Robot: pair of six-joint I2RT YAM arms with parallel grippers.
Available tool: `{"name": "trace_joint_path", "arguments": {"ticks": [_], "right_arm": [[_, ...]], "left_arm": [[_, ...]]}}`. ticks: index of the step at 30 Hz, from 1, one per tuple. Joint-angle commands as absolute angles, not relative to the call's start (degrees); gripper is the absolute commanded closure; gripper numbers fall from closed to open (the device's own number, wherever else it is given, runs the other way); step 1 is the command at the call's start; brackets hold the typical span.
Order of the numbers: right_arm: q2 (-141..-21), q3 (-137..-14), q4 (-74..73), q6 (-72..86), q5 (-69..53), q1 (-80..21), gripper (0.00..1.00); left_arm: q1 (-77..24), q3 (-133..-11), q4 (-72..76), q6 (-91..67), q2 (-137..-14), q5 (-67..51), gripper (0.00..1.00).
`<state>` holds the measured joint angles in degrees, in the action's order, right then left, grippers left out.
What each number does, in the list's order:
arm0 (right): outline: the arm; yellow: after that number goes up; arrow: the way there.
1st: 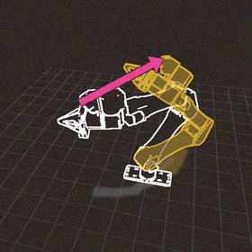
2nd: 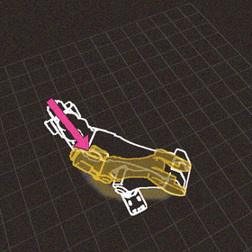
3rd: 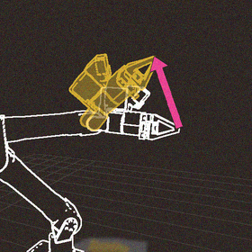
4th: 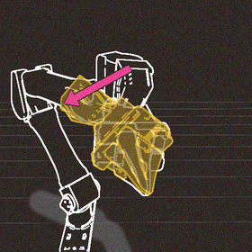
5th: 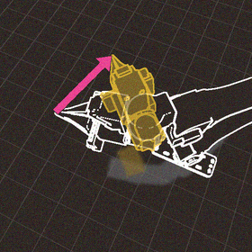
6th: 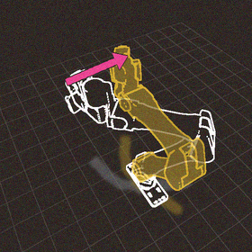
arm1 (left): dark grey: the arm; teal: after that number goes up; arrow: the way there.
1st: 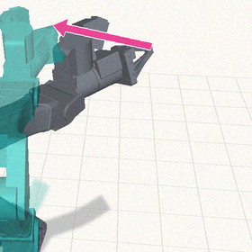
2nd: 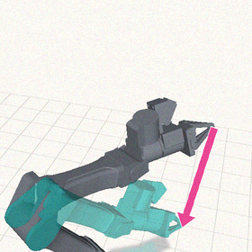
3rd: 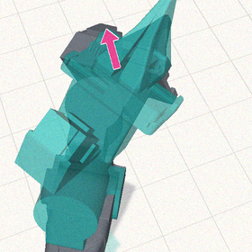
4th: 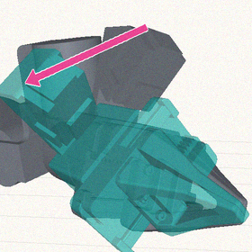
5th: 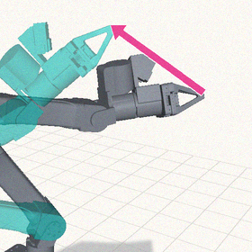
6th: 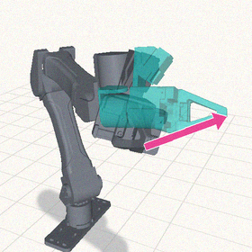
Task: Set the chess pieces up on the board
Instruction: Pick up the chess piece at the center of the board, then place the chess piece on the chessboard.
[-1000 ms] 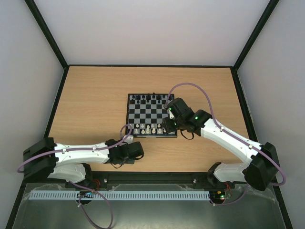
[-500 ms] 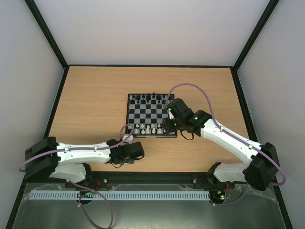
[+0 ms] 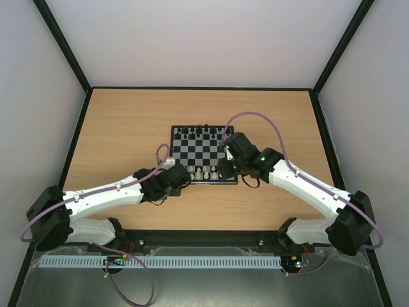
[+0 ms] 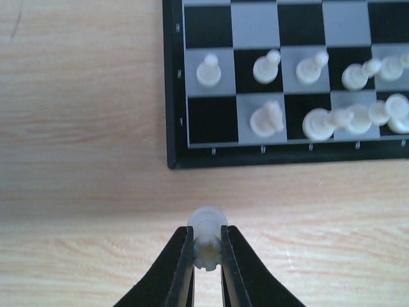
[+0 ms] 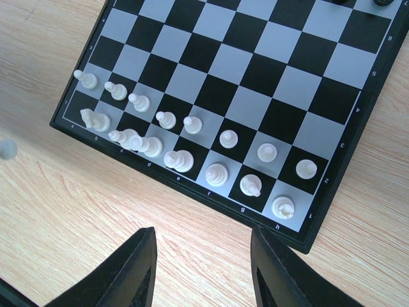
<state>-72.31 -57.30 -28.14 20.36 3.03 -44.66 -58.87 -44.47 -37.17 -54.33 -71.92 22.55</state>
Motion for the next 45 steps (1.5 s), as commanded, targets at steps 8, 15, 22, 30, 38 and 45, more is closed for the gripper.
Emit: {"name": "trace_joint_path", "arguments": {"ticks": [8,15,22,30,38,45], "right_arm": [[-70.93,-56.48,-28.88,20.08,3.57,-45.17,0.59],[-71.02,-56.47,-28.88,20.06,3.45,-45.14,0.59],[-71.17,-56.56,-28.87,19.95,3.24,-45.1,0.59],[-71.32,-56.51,-28.91,19.95,3.26,-45.18,0.59],[-71.61,-56.6,-28.82,19.91,2.93,-45.17,0.59],[-72.07,-56.6,-28.82,19.82,2.63,-45.23,0.59]], "left_arm": [[-52.81,-51.42,-32.55,-44.17,-80.57,20.92,0.91],[-50.09,-51.59,-30.5,-41.84,-83.74,18.94,0.91],[-48.86,-51.33,-29.4,-40.89,-85.47,18.09,0.9],[-47.53,-50.81,-27.37,-39.76,-87.85,16.85,0.9],[-46.59,-50.79,-26.52,-39.17,-88.99,16.35,0.9],[-46.58,-51.59,-27.32,-39.05,-90.05,16.35,0.88]]}}
